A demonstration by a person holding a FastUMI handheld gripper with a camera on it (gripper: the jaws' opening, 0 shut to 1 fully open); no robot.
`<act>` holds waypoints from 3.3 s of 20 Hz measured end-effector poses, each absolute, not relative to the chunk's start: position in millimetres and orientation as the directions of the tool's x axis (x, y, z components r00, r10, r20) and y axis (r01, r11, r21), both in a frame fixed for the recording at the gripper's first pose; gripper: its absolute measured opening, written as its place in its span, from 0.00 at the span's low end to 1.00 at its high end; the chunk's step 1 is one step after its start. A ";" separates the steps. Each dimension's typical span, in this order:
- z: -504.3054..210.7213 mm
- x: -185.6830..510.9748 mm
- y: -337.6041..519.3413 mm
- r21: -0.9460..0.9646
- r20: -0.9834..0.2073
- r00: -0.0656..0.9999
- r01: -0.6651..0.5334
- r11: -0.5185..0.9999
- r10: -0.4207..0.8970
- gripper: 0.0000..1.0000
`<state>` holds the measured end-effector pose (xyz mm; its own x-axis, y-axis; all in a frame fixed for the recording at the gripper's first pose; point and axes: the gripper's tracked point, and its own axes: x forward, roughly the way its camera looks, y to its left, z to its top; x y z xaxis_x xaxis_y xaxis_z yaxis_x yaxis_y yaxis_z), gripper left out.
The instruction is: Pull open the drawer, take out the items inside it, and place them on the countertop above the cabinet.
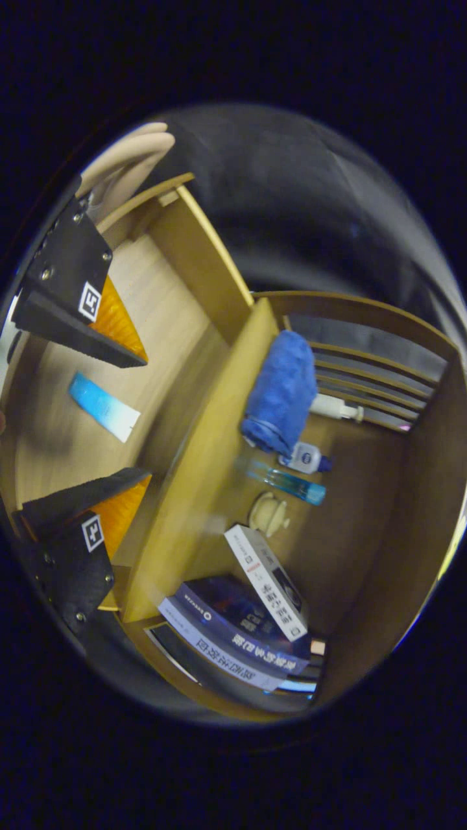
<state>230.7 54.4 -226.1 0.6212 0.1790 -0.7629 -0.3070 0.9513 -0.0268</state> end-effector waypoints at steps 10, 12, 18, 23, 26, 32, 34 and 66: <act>-302.9 206.5 65.2 0.058 -0.945 0.274 -0.391 0.918 0.177 0.92; -313.4 199.9 68.2 0.086 -0.963 0.200 -0.406 0.910 0.180 0.92; -324.8 189.4 68.6 0.127 -0.983 0.080 -0.370 0.920 0.168 0.93; -332.8 177.1 66.0 0.127 -0.991 -0.010 -0.390 0.912 0.134 0.93; -333.6 179.0 65.6 0.131 -0.990 -0.010 -0.383 0.914 0.138 0.92; -335.3 176.9 66.9 0.177 -0.984 -0.048 -0.366 0.914 0.171 0.71; -333.4 181.9 65.4 0.164 -0.986 -0.039 -0.392 0.905 0.162 0.42; -178.0 279.1 45.8 0.223 -0.748 0.555 -0.308 0.925 0.365 0.31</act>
